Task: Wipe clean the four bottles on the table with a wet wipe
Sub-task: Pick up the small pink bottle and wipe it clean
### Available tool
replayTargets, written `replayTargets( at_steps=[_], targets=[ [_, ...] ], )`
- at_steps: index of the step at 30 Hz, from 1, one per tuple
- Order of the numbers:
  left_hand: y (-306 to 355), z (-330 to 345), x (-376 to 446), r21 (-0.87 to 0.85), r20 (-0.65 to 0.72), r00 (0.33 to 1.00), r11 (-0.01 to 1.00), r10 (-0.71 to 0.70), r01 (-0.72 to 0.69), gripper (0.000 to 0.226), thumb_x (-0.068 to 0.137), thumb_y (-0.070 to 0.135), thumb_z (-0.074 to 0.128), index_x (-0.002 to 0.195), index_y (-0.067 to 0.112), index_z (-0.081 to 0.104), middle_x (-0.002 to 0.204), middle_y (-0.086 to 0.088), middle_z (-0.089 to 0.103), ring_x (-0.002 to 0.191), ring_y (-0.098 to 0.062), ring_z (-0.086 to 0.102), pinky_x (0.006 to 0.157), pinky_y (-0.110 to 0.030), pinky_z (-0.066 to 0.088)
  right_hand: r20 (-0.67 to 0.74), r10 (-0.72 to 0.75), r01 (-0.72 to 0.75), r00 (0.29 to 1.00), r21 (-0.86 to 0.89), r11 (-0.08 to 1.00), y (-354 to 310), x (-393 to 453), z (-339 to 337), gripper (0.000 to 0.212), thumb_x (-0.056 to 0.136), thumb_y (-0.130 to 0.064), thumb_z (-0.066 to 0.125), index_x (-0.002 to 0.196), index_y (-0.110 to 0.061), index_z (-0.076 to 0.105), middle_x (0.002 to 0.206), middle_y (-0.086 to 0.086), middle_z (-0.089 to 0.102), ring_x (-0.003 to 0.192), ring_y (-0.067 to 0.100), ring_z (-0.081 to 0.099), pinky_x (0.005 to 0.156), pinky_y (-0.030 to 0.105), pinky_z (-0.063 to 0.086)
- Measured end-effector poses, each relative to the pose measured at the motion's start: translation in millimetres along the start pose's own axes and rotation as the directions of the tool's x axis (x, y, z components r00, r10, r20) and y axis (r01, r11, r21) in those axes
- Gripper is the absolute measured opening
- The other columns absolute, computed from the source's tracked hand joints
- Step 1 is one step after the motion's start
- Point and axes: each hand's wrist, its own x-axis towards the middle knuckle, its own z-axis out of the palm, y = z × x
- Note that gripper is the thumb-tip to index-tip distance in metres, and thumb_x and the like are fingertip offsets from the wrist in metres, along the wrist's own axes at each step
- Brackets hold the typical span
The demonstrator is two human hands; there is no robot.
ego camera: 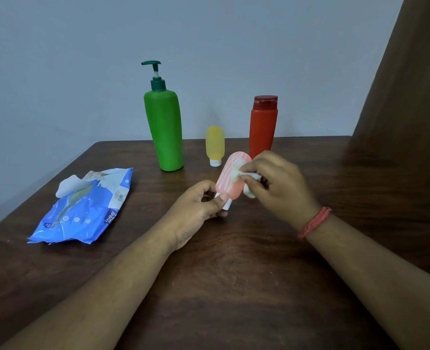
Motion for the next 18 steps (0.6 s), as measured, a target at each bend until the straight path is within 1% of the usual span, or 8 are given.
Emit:
replayTargets(
  at_steps=[2, 6, 7, 10, 11, 14, 15, 18],
  targets=[
    [0, 0, 0, -0.031, -0.012, 1.0, 1.0, 0.002, -0.002, 0.013, 0.082, 0.037, 0.074, 0.089, 0.026, 0.074, 0.113, -0.019, 0.066, 0.094, -0.016, 0.068, 0.09, -0.037, 0.055, 0.099, -0.085, 0.087, 0.991, -0.014, 0.996, -4, -2, 2, 0.015, 0.092, -0.025, 0.066, 0.104, -0.019, 0.071, 0.103, -0.005, 0.065, 0.09, 0.014, 0.064, 0.069, 0.041, 0.055],
    [1, 1, -1, -0.006, -0.004, 1.0, 1.0, 0.004, -0.004, 0.011, 0.082, 0.038, 0.073, 0.087, 0.029, 0.074, 0.105, -0.008, 0.066, 0.09, -0.012, 0.067, 0.092, -0.038, 0.056, -0.023, 0.029, -0.029, 0.999, -0.024, 0.999, -2, 0, -1, 0.018, 0.094, -0.026, 0.064, 0.105, -0.016, 0.072, 0.102, -0.003, 0.066, 0.09, 0.014, 0.063, 0.073, 0.041, 0.056],
    [1, 1, -1, 0.001, -0.004, 1.0, 1.0, 0.008, -0.008, 0.01, 0.082, 0.038, 0.073, 0.086, 0.029, 0.074, 0.104, -0.007, 0.067, 0.089, -0.013, 0.068, 0.093, -0.039, 0.056, -0.009, 0.021, -0.021, 1.0, -0.008, 1.0, -3, 1, -1, 0.017, 0.093, -0.026, 0.065, 0.105, -0.016, 0.072, 0.101, -0.003, 0.065, 0.09, 0.014, 0.063, 0.073, 0.04, 0.056],
    [0, 1, -1, -0.009, -0.019, 1.0, 1.0, 0.02, -0.02, 0.01, 0.08, 0.036, 0.075, 0.086, 0.027, 0.073, 0.103, -0.007, 0.068, 0.09, -0.015, 0.067, 0.094, -0.041, 0.056, 0.109, -0.103, 0.106, 0.989, -0.023, 0.994, -12, -2, 4, 0.016, 0.092, -0.027, 0.065, 0.103, -0.019, 0.072, 0.101, -0.005, 0.065, 0.087, 0.015, 0.065, 0.064, 0.04, 0.056],
    [0, 1, 0, -0.009, -0.022, 1.0, 1.0, 0.022, -0.022, 0.013, 0.079, 0.037, 0.075, 0.087, 0.026, 0.073, 0.104, -0.007, 0.068, 0.09, -0.015, 0.067, 0.095, -0.042, 0.056, 0.095, -0.101, 0.106, 0.99, -0.05, 0.993, -11, -2, 3, 0.016, 0.092, -0.028, 0.064, 0.103, -0.019, 0.072, 0.101, -0.005, 0.065, 0.086, 0.016, 0.065, 0.063, 0.041, 0.056],
    [0, 2, 0, 0.029, -0.027, 0.999, 0.999, 0.021, -0.021, 0.027, 0.076, 0.046, 0.077, 0.093, 0.025, 0.073, 0.103, -0.005, 0.068, 0.088, -0.013, 0.069, 0.1, -0.048, 0.055, -0.02, 0.026, -0.027, 0.999, -0.058, 0.998, -5, 0, -2, 0.02, 0.095, -0.029, 0.062, 0.106, -0.017, 0.073, 0.102, -0.002, 0.066, 0.089, 0.017, 0.065, 0.07, 0.042, 0.056],
    [0, 3, 0, 0.041, -0.027, 0.999, 0.999, 0.026, -0.025, 0.027, 0.076, 0.047, 0.077, 0.092, 0.026, 0.073, 0.101, -0.004, 0.069, 0.087, -0.013, 0.07, 0.101, -0.05, 0.054, -0.012, 0.021, -0.022, 1.0, -0.047, 0.999, -7, 0, -3, 0.021, 0.095, -0.03, 0.061, 0.105, -0.016, 0.073, 0.102, -0.002, 0.066, 0.089, 0.018, 0.065, 0.07, 0.042, 0.056],
    [0, 2, -1, 0.049, -0.033, 0.999, 0.998, 0.037, -0.035, 0.016, 0.079, 0.04, 0.076, 0.089, 0.028, 0.073, 0.096, -0.001, 0.07, 0.085, -0.013, 0.069, 0.103, -0.055, 0.052, 0.141, -0.115, 0.125, 0.983, -0.06, 0.99, -17, -1, 0, 0.028, 0.093, -0.036, 0.053, 0.104, -0.019, 0.072, 0.102, -0.003, 0.065, 0.085, 0.018, 0.065, 0.061, 0.041, 0.056]
  ],
)
